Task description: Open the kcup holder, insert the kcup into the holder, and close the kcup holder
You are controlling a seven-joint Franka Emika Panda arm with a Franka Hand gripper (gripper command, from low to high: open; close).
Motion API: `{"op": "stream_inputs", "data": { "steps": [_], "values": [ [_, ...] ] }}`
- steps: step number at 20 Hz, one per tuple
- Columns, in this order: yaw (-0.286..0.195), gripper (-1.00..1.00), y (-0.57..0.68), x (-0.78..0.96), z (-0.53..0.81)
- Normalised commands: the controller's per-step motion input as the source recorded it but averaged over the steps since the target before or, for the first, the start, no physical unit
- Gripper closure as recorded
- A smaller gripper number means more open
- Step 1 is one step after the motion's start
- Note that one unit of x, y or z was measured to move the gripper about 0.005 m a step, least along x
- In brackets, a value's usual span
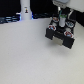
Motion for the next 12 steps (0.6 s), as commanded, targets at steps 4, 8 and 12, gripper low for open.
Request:
{"op": "stream_inputs", "data": {
  "steps": [4,8,12],
  "values": [
    [0.004,1.0,-0.02,0.05,-0.19],
    [0.001,1.0,0.0,0.1,-0.16],
    [0.004,1.0,0.02,0.08,-0.09]
  ]
}}
